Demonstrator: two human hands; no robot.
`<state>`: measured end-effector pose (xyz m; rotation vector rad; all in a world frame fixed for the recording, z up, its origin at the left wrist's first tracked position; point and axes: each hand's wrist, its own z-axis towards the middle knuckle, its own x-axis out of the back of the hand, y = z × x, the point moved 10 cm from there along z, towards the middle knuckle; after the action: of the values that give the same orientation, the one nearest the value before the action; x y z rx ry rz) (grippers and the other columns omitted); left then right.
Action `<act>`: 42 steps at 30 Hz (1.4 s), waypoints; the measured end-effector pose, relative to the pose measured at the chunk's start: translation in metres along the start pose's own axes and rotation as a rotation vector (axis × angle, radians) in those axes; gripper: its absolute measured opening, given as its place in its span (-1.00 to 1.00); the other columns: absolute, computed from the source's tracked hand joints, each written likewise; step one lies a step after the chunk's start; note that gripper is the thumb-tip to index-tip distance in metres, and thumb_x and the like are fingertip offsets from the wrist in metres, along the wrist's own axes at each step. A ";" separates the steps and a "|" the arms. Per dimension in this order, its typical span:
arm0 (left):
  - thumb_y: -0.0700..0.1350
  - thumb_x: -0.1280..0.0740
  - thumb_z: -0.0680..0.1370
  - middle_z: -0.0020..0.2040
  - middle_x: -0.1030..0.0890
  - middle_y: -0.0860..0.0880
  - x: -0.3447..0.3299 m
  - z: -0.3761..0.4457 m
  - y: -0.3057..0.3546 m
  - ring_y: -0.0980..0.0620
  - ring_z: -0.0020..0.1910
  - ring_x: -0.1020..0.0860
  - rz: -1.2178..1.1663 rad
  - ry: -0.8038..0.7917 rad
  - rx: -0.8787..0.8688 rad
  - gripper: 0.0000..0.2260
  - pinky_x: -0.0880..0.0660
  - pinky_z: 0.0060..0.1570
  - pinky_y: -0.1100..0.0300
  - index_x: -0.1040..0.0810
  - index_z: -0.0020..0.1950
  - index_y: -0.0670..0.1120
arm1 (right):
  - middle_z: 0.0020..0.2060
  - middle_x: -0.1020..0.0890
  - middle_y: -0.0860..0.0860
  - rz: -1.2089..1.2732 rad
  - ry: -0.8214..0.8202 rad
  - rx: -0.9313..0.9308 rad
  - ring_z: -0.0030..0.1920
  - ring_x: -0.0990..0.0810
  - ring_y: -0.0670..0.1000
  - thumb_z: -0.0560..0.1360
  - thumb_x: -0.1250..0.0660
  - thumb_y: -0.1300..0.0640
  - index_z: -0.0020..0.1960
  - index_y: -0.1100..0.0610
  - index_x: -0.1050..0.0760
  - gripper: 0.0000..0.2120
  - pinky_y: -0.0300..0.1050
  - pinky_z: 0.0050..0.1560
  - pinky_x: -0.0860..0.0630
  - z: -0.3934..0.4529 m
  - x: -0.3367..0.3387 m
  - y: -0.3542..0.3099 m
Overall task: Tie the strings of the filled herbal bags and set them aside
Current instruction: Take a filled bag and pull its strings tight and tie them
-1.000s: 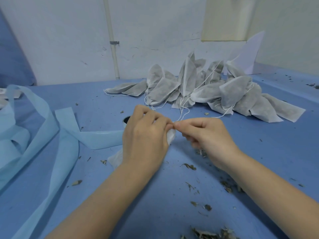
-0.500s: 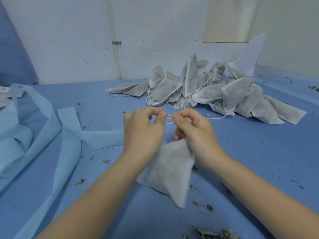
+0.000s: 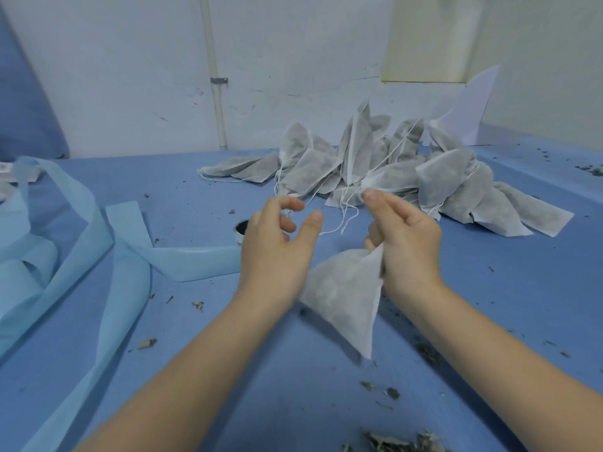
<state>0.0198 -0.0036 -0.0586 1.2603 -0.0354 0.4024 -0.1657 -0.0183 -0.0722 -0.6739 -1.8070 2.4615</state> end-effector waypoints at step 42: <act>-0.12 -0.38 0.52 -0.22 -0.65 -0.04 0.032 0.019 -0.039 0.05 -0.24 -0.59 -0.378 0.137 0.172 -0.87 -0.50 -0.18 0.23 -0.60 -0.18 -0.14 | 0.09 -0.64 0.01 -0.343 -0.503 0.055 0.05 -0.60 -0.12 0.61 -0.17 0.30 0.17 0.11 -0.56 -0.74 -0.23 0.18 -0.49 0.017 -0.043 0.004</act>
<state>0.0653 -0.0216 -0.0806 1.3710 0.3560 0.1648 -0.1313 -0.0460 -0.0580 0.2733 -1.7807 2.5675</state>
